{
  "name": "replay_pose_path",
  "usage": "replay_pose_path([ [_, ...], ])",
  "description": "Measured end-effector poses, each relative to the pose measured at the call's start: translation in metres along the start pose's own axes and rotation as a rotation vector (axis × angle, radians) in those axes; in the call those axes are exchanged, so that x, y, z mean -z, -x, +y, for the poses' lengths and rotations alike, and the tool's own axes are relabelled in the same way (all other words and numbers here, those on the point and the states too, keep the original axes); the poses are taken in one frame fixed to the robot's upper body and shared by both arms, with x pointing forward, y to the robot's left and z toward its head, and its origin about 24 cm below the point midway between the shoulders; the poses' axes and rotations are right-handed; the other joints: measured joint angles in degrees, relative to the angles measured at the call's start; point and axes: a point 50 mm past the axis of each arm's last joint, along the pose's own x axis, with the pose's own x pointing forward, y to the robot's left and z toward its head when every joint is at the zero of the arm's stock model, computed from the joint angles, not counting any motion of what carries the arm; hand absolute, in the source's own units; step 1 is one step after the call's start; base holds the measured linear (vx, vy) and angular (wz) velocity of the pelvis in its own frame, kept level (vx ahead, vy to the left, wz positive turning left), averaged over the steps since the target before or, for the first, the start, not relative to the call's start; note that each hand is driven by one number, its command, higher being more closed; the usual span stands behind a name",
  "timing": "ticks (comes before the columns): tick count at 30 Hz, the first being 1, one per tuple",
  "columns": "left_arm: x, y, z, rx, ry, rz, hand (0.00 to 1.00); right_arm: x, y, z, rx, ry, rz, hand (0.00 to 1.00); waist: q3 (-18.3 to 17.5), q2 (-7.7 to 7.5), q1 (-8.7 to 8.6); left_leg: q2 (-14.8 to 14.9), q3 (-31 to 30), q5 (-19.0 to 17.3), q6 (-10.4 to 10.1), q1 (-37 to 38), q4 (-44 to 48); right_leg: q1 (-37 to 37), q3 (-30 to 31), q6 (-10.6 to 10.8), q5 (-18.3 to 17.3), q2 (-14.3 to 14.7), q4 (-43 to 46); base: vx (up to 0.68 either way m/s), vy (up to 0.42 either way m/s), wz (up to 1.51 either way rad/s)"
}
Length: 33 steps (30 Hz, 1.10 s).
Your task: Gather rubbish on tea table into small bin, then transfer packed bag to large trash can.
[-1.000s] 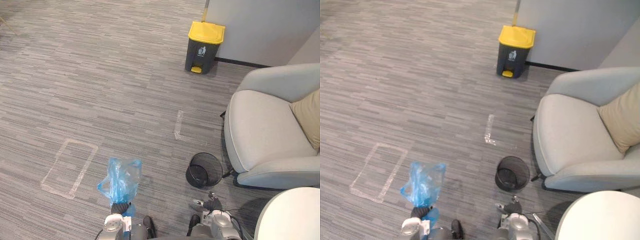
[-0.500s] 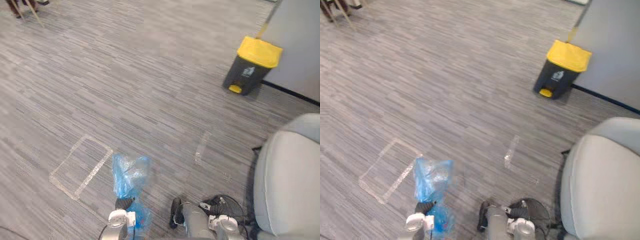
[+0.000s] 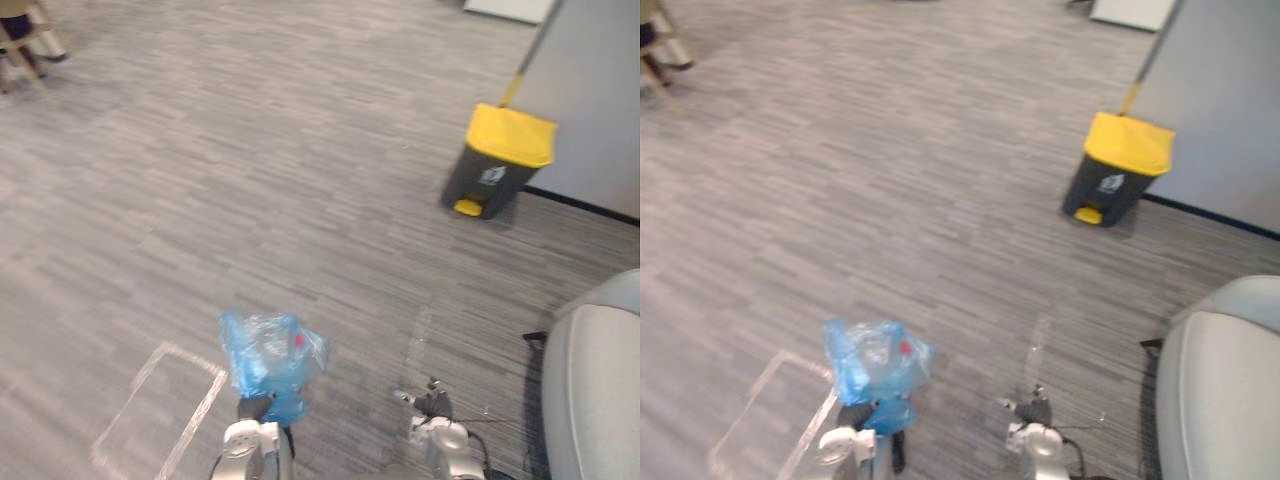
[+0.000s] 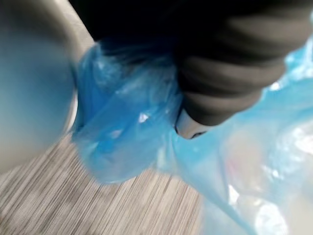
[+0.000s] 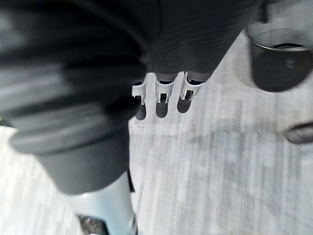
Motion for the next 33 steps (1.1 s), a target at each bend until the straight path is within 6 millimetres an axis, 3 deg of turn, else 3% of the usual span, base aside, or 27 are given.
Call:
replay_pose_path([
  [2, 0.004, 0.002, 0.003, 0.0, -0.015, 0.01, 1.0, -0.001, 0.0, 0.001, -0.005, 0.003, -0.003, 0.0, 0.1, -0.11, 0.19, -0.2, 5.6, -2.1, 0.6, 6.8, -2.9, -7.8, 0.5, 2.4, 4.1, -1.9, 16.3, 0.36, 0.269, -1.2],
  [4, 0.003, 0.002, 0.003, 0.011, -0.043, 0.007, 1.0, 0.003, 0.001, 0.0, -0.001, 0.005, 0.009, 0.0, 0.3, 0.31, -1.43, -0.8, 7.7, -2.7, 0.2, 12.6, -7.0, -13.4, -4.3, 1.4, 3.0, -2.1, 25.7, 0.38, 0.155, -0.63],
  [6, -0.001, -0.001, 0.002, 0.01, -0.044, -0.004, 1.0, 0.004, 0.001, -0.002, 0.005, 0.003, 0.015, 0.0, 0.3, 0.1, -2.65, -0.8, 9.5, -2.4, -0.5, 16.4, -10.1, -18.2, -10.0, -0.9, 1.3, -1.8, 26.6, 0.38, 0.037, -0.26],
  [7, -0.002, -0.004, 0.003, -0.002, -0.048, 0.001, 1.0, 0.004, 0.0, -0.002, 0.006, 0.001, 0.022, 0.0, 0.4, 0.52, -2.88, -0.4, 10.5, -2.3, -0.7, 18.8, -11.9, -21.1, -14.3, -2.0, -0.1, -0.9, 23.0, 0.41, -0.019, -0.3],
  [9, -0.002, -0.007, 0.007, -0.014, -0.062, 0.014, 1.0, 0.001, -0.002, -0.001, 0.004, 0.003, 0.018, 0.0, 0.6, 0.96, -3.42, 0.6, 10.8, -2.3, -0.8, 21.0, -13.4, -23.8, -18.1, -3.6, 0.8, 1.8, 14.3, 0.46, -0.091, -0.2],
  [10, 0.0, -0.009, 0.01, -0.02, -0.074, 0.027, 1.0, 0.0, -0.003, -0.001, 0.004, 0.005, 0.02, 0.0, 0.7, 1.02, -3.64, 1.0, 10.2, -2.3, -0.8, 22.5, -14.2, -24.7, -18.9, -4.5, 4.2, 4.0, 5.9, 0.5, -0.13, -0.01],
  [11, 0.003, -0.009, 0.015, -0.03, -0.084, 0.042, 1.0, 0.008, -0.002, -0.003, 0.008, 0.014, 0.047, 0.0, 0.2, -0.15, -3.99, -0.3, 9.4, -2.2, -1.6, 24.2, -15.0, -23.0, -18.6, -5.7, 11.8, 5.2, -4.6, 0.55, -0.152, 0.0],
  [12, 0.008, -0.01, 0.013, -0.036, -0.07, 0.074, 1.0, 0.007, -0.006, -0.01, 0.021, 0.029, 0.053, 0.0, 0.8, 1.37, -3.9, 0.7, 7.5, -2.5, -2.7, 26.7, -15.4, -21.9, -18.6, -11.7, 16.5, 6.6, -3.4, 0.55, -0.129, -0.15],
  [14, 0.01, -0.008, 0.006, -0.023, -0.049, 0.079, 1.0, -0.001, -0.01, -0.021, 0.057, 0.018, 0.037, 0.0, 0.8, 3.43, -3.65, 2.2, 5.2, 0.0, -4.9, 26.3, -11.4, -21.6, -18.2, -11.7, 11.8, 7.7, -1.0, 0.51, -0.155, -0.26],
  [15, 0.008, -0.008, 0.003, -0.016, -0.045, 0.072, 1.0, 0.0, -0.011, -0.024, 0.065, 0.022, 0.039, 0.0, 1.4, 4.16, -3.73, 3.8, 3.6, 1.0, -5.0, 24.7, -5.1, -19.8, -18.5, -11.8, 10.0, 8.1, -0.6, 0.46, -0.199, 0.02],
  [17, 0.003, -0.008, -0.001, -0.011, -0.018, 0.049, 1.0, 0.009, -0.007, -0.023, 0.062, 0.022, 0.068, 0.0, 1.7, 4.13, -3.99, 7.2, -0.9, 6.7, -4.7, 18.2, 12.7, -14.7, -18.7, -12.2, 7.7, 8.7, -2.3, 0.44, -0.18, 0.07],
  [19, 0.0, -0.005, -0.01, 0.006, 0.028, 0.029, 1.0, 0.011, -0.006, -0.022, 0.06, 0.024, 0.072, 0.0, 1.8, 3.87, -3.23, 9.7, -0.8, 4.2, -3.6, 11.1, 29.4, -8.3, -17.6, -12.4, 5.8, 9.8, -5.3, 0.32, -0.085, -0.28],
  [20, 0.001, -0.004, -0.01, 0.008, 0.031, 0.031, 1.0, 0.011, -0.006, -0.02, 0.056, 0.022, 0.072, 0.0, 2.0, 3.35, -3.01, 10.0, -0.4, 3.2, -2.9, 8.9, 31.0, -6.7, -16.9, -12.8, 4.9, 10.2, -6.3, 0.35, -0.057, -0.38],
  [23, 0.004, -0.002, -0.005, -0.008, 0.048, 0.031, 1.0, 0.01, -0.005, -0.015, 0.048, 0.012, 0.071, 0.0, 1.9, 2.77, -2.05, 9.4, 1.8, -0.2, -0.9, 1.6, 24.9, -3.1, -14.2, -12.2, 3.5, 11.0, -8.8, 0.28, 0.01, -0.5],
  [25, 0.011, 0.002, -0.001, -0.022, 0.056, 0.049, 1.0, 0.012, -0.004, -0.013, 0.054, -0.003, 0.083, 0.0, 2.1, 2.4, -1.59, 6.9, 2.0, -0.8, -0.7, 0.2, 13.1, -0.4, -12.2, -10.6, 3.6, 10.9, -10.3, 0.33, 0.064, -0.52],
  [27, 0.013, 0.002, 0.0, -0.026, 0.055, 0.06, 1.0, 0.013, -0.004, -0.012, 0.054, -0.006, 0.085, 0.0, 2.0, 2.53, -1.24, 3.4, -0.8, 0.2, -1.5, 0.2, 0.8, 1.6, -10.1, -9.1, 2.8, 10.3, -11.4, 0.38, 0.15, -0.5],
  [28, 0.013, 0.002, -0.001, -0.024, 0.053, 0.06, 1.0, 0.013, -0.004, -0.013, 0.057, -0.004, 0.087, 0.0, 1.8, 2.15, -1.25, 1.0, -3.3, 2.4, -1.5, 0.4, -6.1, 1.9, -8.6, -7.9, 2.1, 10.1, -12.0, 0.37, 0.221, -0.61],
  [29, 0.013, 0.003, -0.001, -0.023, 0.053, 0.061, 1.0, 0.017, -0.003, -0.015, 0.063, 0.0, 0.095, 0.0, 1.0, 3.22, -1.21, 0.0, -5.2, 4.5, -0.8, 0.5, -9.4, 1.9, -7.1, -6.5, 0.8, 10.3, -11.8, 0.46, 0.326, -0.89],
  [30, 0.015, 0.002, -0.001, -0.026, 0.05, 0.068, 1.0, 0.017, -0.003, -0.015, 0.061, 0.002, 0.098, 0.0, 0.8, 2.59, -0.4, -1.2, -5.9, 7.4, 0.3, 1.4, -8.6, 1.9, -4.6, -5.3, -1.2, 9.5, -10.0, 0.42, 0.312, -1.04],
  [31, 0.02, 0.003, 0.004, -0.04, 0.041, 0.087, 1.0, 0.022, 0.0, -0.011, 0.053, -0.004, 0.112, 0.0, -0.3, 0.45, 0.12, -2.6, -2.2, 5.0, 0.8, 3.2, -8.3, 1.6, -2.2, -3.1, -3.1, 7.0, -6.5, 0.54, 0.341, -0.99],
  [33, 0.023, 0.005, 0.001, -0.033, 0.032, 0.095, 1.0, 0.027, 0.003, -0.008, 0.042, 0.0, 0.127, 0.0, -0.9, -0.4, 0.29, -3.8, 0.4, 2.5, 1.5, 6.0, -8.0, -1.8, -1.8, -0.7, -3.0, 4.9, 2.9, 0.45, 0.25, -0.73],
])
